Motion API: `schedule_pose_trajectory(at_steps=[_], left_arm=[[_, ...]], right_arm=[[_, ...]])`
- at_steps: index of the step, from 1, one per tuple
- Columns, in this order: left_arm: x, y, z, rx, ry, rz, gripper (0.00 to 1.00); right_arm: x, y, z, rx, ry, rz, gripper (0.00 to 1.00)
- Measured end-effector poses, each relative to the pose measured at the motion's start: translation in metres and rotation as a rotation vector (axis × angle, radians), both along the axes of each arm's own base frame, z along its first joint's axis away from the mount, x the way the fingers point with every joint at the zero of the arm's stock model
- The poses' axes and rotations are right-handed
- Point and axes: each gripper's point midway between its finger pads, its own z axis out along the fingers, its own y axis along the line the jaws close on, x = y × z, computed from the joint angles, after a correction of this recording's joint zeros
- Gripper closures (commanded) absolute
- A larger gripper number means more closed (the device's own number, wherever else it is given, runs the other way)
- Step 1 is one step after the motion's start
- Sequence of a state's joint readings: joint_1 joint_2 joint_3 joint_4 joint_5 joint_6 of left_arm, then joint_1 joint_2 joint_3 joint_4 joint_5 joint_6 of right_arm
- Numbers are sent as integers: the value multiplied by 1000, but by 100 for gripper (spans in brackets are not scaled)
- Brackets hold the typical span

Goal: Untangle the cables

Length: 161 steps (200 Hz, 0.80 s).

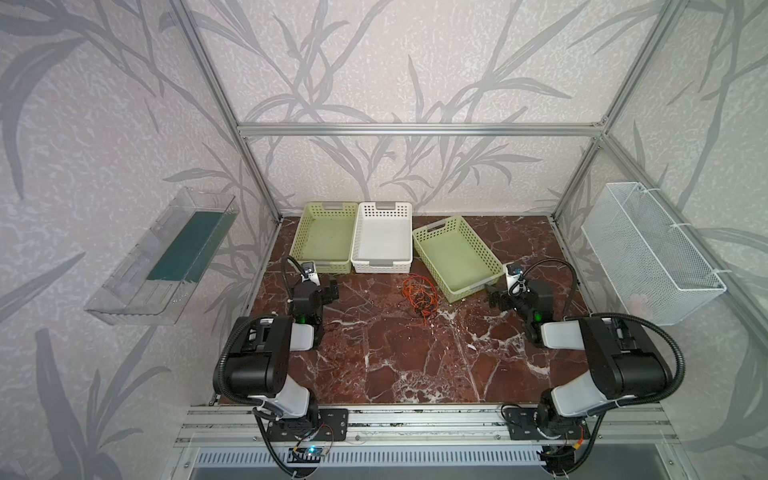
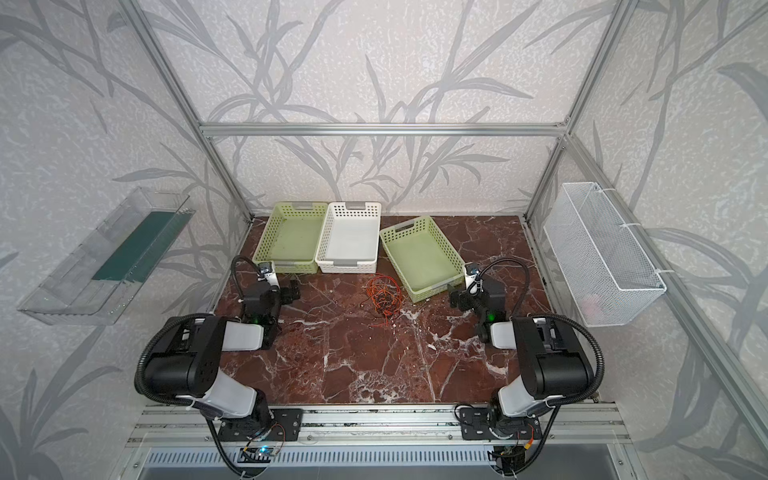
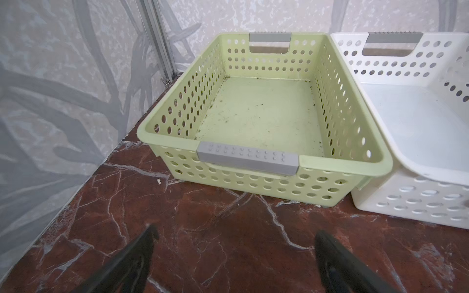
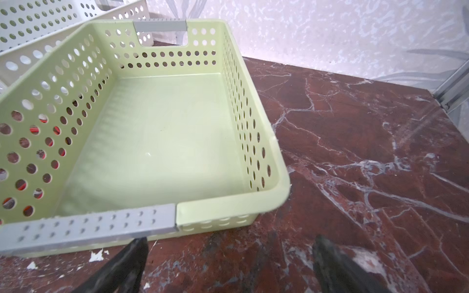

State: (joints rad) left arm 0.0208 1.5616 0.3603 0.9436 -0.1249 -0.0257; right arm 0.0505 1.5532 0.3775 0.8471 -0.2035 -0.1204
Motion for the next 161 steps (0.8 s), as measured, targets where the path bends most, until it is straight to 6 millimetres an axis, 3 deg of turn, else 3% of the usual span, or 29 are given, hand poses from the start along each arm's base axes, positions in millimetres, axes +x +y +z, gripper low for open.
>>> schedule_pose_trajectory(at_steps=[161], left_arm=[[0,-2,-7,-8,37,-15,1]], right_arm=[[0,0,0,4,2,-4,1]])
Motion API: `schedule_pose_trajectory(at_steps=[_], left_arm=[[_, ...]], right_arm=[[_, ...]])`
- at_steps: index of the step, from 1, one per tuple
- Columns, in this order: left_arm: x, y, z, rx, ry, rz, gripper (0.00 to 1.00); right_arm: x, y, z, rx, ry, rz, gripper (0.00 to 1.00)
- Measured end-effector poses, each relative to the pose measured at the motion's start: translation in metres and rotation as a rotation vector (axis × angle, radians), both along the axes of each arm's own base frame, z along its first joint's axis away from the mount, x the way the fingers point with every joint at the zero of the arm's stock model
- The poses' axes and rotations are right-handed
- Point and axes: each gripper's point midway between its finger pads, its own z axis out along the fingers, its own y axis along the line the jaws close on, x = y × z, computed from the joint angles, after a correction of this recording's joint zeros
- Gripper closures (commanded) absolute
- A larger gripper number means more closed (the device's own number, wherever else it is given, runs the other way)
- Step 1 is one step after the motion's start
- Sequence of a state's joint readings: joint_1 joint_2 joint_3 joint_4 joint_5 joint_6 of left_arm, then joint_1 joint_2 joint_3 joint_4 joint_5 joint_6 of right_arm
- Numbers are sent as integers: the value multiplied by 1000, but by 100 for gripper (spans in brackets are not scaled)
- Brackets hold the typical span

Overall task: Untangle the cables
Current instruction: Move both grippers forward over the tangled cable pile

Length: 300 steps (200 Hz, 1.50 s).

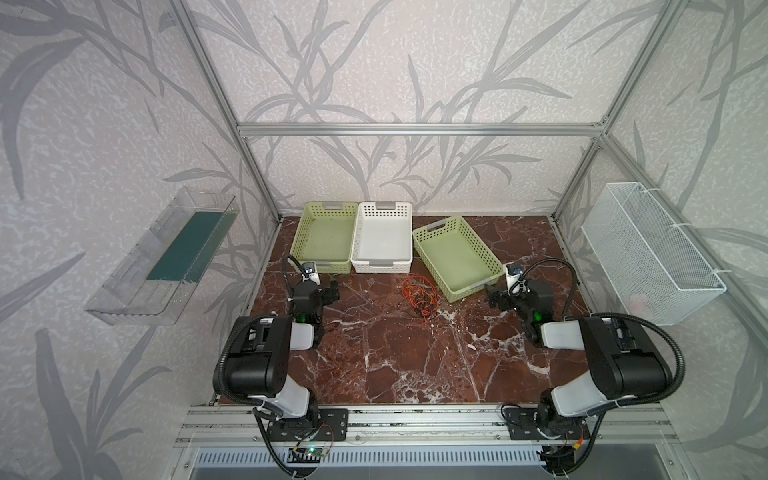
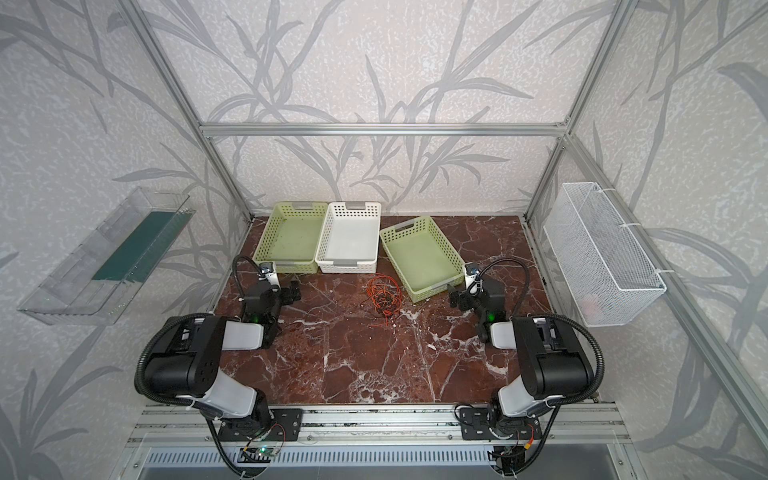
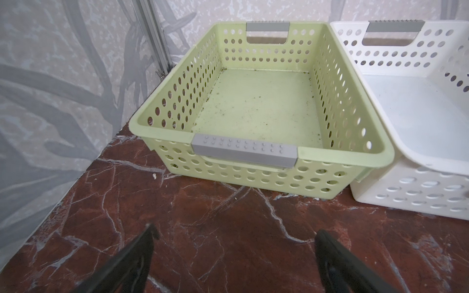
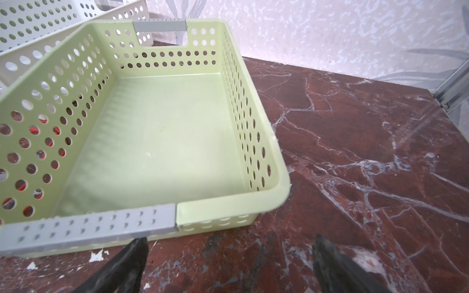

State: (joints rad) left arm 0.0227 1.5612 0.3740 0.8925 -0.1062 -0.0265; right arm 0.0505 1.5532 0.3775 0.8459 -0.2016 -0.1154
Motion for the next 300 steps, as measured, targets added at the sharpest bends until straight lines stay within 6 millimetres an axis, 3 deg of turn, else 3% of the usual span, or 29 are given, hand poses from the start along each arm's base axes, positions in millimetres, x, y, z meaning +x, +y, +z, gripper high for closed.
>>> schedule_pose_trajectory(at_steps=[63,87,102,132,160,192,214,247,300], left_arm=[[-1,-8,6,-9,0,-53,2],[-2,-13,30,-7,-53,-85,8],[-6,-13,49,-8,-86,-82,9],[-24,-23,87,-40,-139,-119,15],[-38,-64,96,-84,-115,-285,22],[-52,-140,75,-86,20,-570,35],[-60,-188,60,-44,110,-750,40],[-62,-234,47,9,202,-930,43],[-59,-262,28,39,355,-1072,42]], right_arm=[[0,-4,9,5,-14,-26,1],[-3,-7,37,8,-67,-46,0],[-9,-7,59,27,-83,-50,5],[-19,16,104,57,-116,33,8],[-45,70,110,41,-91,219,11],[-70,138,94,-26,5,458,22],[-75,171,85,-70,57,569,26],[-76,196,76,-119,102,649,28],[-79,200,71,-159,131,681,28]])
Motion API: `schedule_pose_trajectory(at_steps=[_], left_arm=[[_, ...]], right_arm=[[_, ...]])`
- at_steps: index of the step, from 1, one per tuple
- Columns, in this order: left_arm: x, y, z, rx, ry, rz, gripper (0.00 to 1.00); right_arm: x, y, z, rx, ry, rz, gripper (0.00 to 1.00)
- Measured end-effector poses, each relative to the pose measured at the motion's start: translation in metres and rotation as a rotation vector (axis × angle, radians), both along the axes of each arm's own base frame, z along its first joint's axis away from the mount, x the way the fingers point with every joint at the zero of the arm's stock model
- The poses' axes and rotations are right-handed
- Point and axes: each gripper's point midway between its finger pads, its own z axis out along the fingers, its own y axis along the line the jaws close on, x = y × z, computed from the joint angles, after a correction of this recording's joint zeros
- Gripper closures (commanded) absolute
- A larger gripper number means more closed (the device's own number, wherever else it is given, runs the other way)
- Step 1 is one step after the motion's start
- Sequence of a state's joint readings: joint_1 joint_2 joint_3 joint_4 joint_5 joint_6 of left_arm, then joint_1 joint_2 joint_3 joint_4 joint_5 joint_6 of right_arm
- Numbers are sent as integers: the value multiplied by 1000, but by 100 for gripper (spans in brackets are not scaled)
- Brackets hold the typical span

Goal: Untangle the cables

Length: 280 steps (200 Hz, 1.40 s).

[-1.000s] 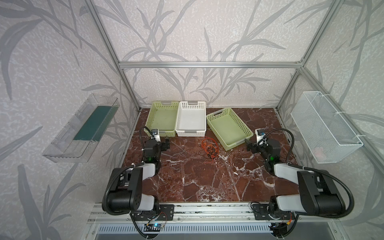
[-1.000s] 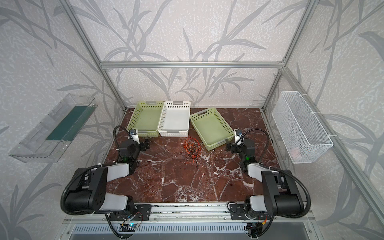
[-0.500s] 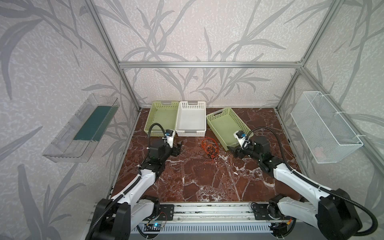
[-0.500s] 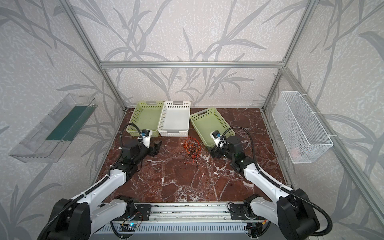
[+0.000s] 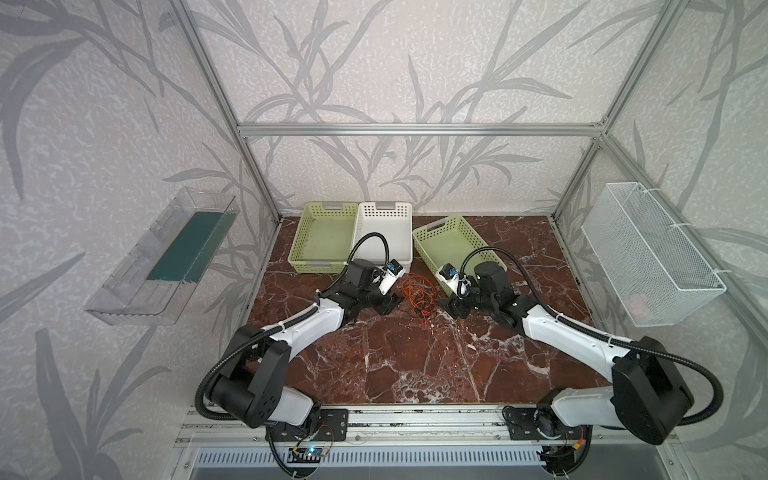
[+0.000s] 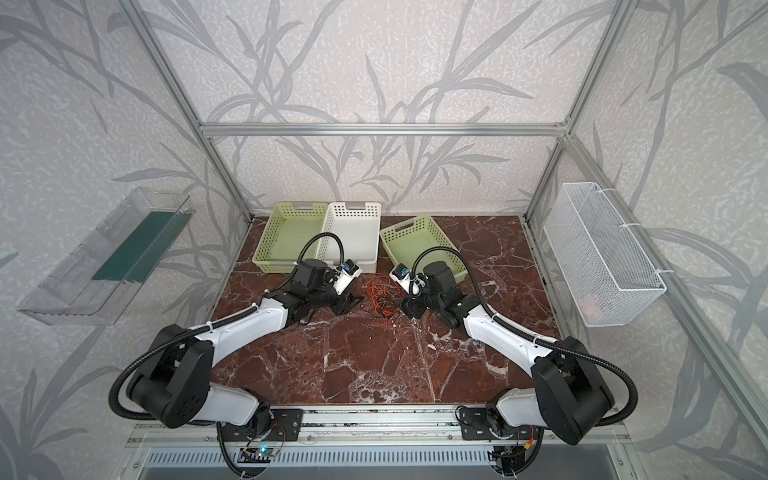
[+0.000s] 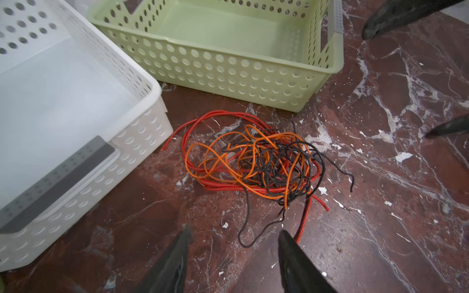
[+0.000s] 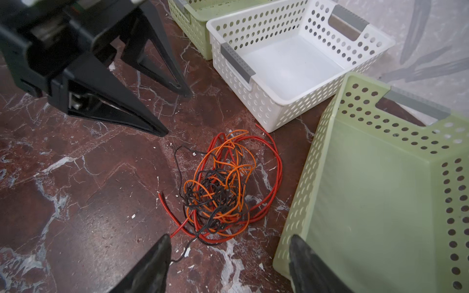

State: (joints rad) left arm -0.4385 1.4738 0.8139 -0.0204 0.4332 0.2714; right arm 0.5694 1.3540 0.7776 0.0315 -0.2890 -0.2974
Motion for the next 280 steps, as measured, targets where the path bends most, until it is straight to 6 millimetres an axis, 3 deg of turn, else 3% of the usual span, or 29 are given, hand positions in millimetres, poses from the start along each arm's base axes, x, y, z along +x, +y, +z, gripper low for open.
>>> schedule_pose_trajectory(at_steps=[94,131,151,165,181,222,280], left_arm=[[-3,-8,-43,169,261,-14,41],[7,-5,-55,224,321,40,45],[11,-5,-58,226,335,65,54],[10,-6,-61,229,346,71,68],[8,-8,-63,234,358,67,78],[3,-16,-54,228,335,42,95],[-6,-25,0,158,215,14,100]], right_arm=[[-2,-2,-6,-37,1,19,28],[-2,-1,-11,-48,5,26,29],[-1,-1,-12,-51,4,29,29],[-1,-1,-13,-55,8,29,29],[-1,-1,-15,-57,11,30,29],[3,4,-10,-32,-12,31,20],[10,28,-20,28,15,32,15]])
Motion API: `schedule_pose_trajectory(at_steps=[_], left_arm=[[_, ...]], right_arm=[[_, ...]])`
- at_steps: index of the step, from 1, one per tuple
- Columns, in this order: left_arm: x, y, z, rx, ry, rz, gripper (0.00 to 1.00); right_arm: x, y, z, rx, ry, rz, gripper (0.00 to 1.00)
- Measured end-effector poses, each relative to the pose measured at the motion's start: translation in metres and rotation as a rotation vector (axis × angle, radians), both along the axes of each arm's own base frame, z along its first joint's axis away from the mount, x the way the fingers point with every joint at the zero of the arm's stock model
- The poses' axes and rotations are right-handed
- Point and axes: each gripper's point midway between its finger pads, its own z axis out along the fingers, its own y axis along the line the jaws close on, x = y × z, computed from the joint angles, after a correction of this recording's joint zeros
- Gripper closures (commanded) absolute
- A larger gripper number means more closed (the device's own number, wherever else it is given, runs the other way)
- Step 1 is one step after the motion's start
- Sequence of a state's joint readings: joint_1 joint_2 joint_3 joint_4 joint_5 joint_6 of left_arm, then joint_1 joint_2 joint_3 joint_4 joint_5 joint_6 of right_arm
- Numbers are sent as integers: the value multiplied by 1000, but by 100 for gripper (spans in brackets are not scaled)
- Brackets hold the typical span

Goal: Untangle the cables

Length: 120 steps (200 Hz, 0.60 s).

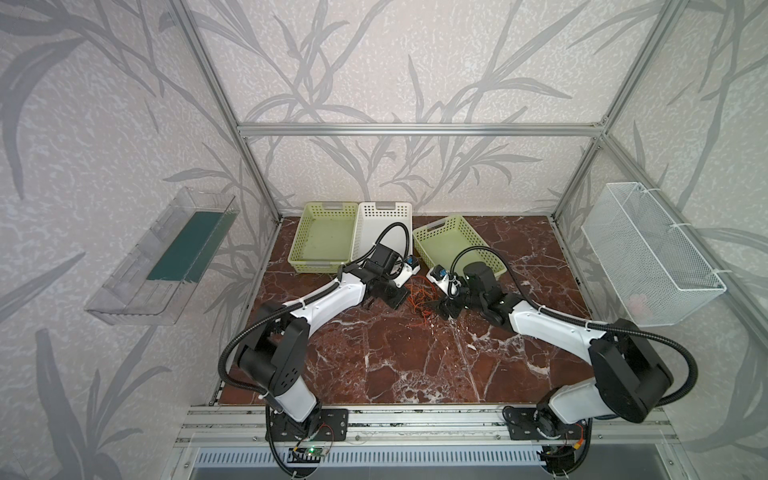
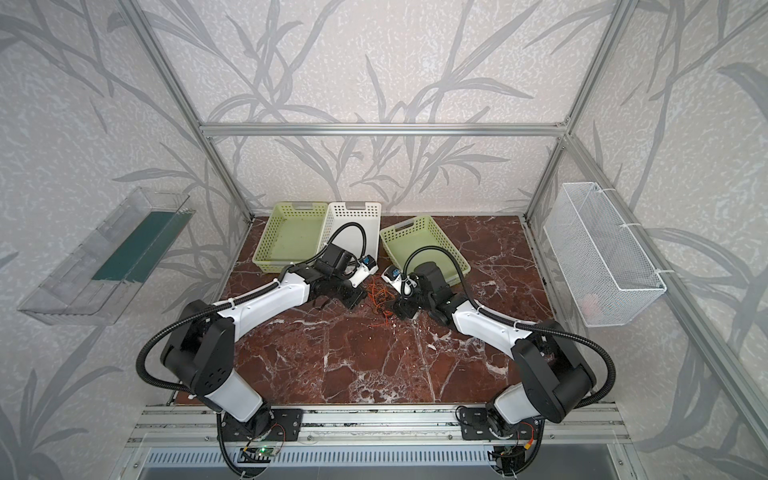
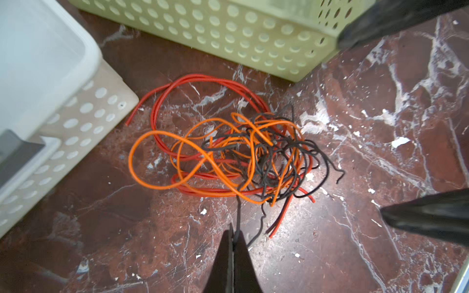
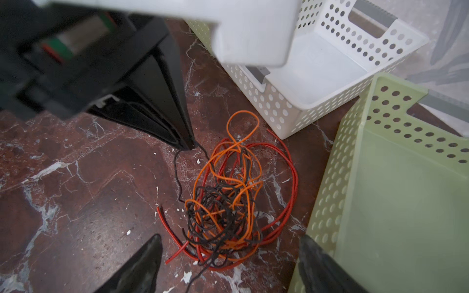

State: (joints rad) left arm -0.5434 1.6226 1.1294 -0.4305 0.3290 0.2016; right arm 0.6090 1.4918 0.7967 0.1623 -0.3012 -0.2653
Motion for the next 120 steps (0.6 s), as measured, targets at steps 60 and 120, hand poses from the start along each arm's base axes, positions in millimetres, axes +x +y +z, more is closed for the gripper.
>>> schedule_pose_trajectory(at_steps=[60,120], left_arm=[[-12,-17,29,-50,-25,-56,100],[-5,-13,57,-56,-51,-25,100]], right_arm=[[11,18,4,97,6,-19,14],[34,27,18,179,4,-93,16]])
